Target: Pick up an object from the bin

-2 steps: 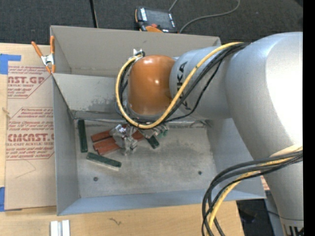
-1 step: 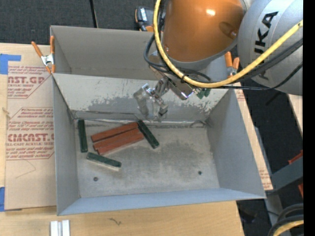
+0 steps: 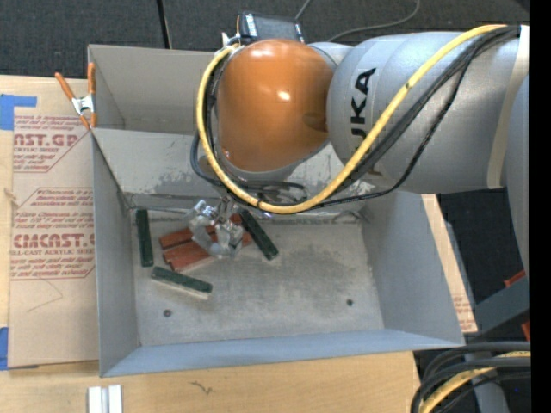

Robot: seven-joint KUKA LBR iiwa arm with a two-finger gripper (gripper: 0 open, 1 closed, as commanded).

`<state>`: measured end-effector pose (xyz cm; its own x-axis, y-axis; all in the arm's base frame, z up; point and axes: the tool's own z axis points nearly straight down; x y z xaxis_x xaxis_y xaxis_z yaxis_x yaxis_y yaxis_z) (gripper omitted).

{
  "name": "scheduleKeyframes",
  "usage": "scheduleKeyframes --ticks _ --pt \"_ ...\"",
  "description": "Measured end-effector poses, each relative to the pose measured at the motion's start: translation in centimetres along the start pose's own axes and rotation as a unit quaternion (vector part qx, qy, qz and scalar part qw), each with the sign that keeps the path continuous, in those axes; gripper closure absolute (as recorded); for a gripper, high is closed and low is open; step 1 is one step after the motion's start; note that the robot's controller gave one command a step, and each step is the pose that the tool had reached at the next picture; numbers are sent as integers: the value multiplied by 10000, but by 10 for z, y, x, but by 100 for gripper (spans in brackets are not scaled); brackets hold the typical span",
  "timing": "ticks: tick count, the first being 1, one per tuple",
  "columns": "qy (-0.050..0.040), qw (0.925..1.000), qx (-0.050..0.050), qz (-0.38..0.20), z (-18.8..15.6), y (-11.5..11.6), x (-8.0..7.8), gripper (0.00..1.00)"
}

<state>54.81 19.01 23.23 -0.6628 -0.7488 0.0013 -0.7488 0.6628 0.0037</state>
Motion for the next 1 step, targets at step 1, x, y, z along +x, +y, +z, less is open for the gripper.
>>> scheduleKeyframes --ticks 1 --pt "-4 9931 26 -1173 38 -130 80 100"
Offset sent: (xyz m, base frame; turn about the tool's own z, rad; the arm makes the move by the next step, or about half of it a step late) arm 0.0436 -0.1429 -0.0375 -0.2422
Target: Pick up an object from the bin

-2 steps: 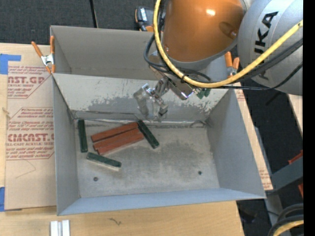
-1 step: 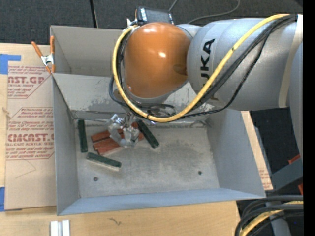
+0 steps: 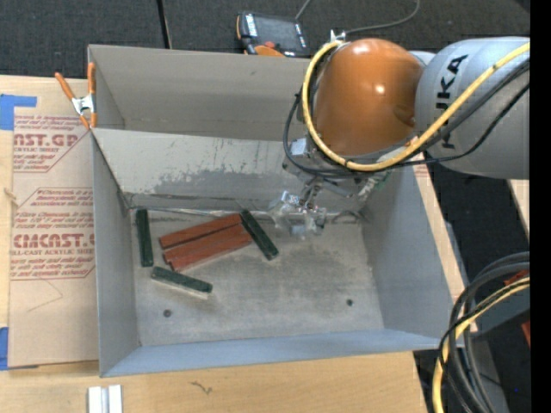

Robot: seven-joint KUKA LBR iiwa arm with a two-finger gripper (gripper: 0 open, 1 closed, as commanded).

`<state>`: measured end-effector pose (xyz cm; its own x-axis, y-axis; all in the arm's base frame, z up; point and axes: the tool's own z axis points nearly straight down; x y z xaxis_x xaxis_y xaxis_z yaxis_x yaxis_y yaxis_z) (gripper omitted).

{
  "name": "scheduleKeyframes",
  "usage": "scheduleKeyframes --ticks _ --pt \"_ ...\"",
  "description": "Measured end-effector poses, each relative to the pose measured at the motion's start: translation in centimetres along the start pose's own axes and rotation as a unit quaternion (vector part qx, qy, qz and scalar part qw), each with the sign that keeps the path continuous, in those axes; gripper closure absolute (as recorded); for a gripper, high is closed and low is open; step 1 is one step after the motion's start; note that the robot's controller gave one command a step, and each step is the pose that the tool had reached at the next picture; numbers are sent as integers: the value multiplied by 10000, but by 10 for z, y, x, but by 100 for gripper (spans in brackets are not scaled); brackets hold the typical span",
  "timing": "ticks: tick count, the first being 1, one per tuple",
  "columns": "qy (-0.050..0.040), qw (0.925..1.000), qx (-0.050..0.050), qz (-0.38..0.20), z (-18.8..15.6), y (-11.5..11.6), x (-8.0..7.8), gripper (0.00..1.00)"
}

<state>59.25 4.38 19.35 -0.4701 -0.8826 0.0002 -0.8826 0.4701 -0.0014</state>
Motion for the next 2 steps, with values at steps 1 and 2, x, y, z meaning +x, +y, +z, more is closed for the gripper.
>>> scheduleKeyframes --ticks 1,2 --pt "-16 9988 -25 -481 37 30 -30 100" --pt "-31 10000 -23 -48 59 76 -103 100"
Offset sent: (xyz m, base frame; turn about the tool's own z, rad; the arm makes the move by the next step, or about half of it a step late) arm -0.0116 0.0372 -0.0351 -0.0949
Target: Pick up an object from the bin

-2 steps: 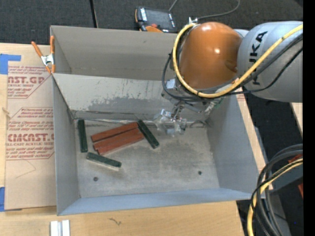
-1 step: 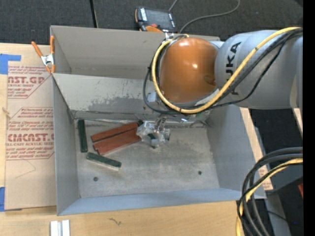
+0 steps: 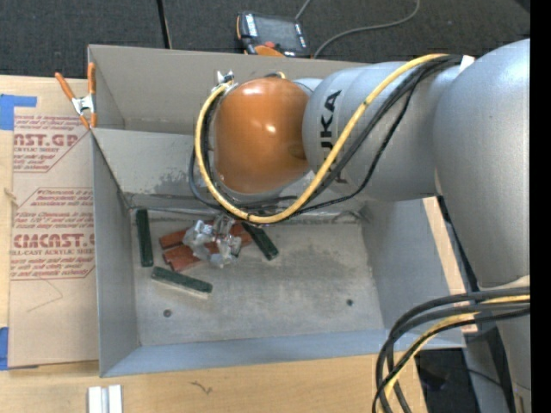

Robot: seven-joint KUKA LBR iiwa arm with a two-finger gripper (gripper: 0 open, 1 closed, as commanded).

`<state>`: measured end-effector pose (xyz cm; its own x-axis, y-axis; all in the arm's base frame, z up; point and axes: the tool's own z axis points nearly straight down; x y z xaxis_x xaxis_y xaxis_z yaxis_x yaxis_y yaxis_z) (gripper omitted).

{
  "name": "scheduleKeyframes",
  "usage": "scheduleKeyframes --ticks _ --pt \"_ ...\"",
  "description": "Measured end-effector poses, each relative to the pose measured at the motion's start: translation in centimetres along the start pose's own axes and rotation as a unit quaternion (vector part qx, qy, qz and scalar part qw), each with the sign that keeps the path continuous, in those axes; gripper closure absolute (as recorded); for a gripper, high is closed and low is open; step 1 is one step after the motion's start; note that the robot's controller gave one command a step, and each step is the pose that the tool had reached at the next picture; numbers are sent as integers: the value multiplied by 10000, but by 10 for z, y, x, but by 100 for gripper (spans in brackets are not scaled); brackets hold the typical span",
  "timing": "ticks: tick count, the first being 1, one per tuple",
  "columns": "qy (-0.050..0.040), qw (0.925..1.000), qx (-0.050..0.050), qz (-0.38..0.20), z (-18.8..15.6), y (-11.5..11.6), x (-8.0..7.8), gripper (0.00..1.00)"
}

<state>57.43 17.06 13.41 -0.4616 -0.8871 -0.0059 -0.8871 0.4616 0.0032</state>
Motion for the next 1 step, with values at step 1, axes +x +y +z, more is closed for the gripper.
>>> scheduleKeyframes --ticks 1 --pt "11 10000 12 31 -1 -4 4 0"
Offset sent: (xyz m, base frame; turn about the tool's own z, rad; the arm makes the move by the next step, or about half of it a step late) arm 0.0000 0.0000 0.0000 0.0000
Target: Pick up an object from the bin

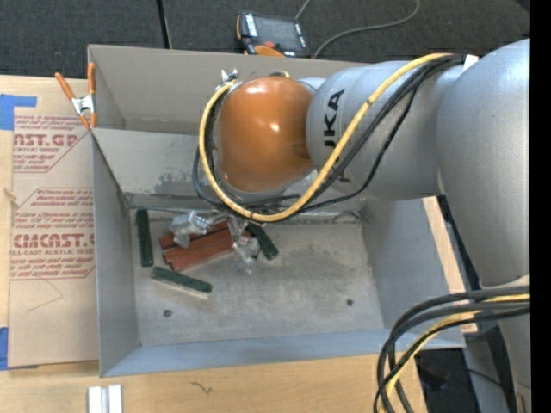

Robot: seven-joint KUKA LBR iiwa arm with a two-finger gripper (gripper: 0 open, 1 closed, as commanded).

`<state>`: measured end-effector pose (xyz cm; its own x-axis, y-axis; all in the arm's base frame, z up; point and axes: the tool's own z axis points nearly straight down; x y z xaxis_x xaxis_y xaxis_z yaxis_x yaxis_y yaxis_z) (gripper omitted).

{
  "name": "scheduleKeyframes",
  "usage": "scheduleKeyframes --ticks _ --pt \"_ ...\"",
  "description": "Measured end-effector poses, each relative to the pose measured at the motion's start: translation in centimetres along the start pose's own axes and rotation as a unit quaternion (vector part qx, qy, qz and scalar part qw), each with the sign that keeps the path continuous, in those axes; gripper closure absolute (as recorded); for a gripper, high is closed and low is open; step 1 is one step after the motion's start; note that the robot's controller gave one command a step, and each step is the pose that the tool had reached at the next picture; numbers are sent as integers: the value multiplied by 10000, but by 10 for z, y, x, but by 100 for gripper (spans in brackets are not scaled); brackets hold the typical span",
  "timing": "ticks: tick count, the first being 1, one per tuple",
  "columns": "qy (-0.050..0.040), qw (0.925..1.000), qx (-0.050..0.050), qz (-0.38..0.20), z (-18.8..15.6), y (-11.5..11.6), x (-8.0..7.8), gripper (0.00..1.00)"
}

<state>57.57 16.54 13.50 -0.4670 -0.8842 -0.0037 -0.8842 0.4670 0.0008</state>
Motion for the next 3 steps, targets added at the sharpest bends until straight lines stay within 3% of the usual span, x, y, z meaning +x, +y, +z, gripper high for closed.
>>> scheduleKeyframes --ticks 1,2,3 --pt "-13 9998 2 -217 68 2 -38 0" --pt "-24 9998 4 -190 62 1 -38 100" --pt "-22 9996 34 290 -78 7 -25 100"
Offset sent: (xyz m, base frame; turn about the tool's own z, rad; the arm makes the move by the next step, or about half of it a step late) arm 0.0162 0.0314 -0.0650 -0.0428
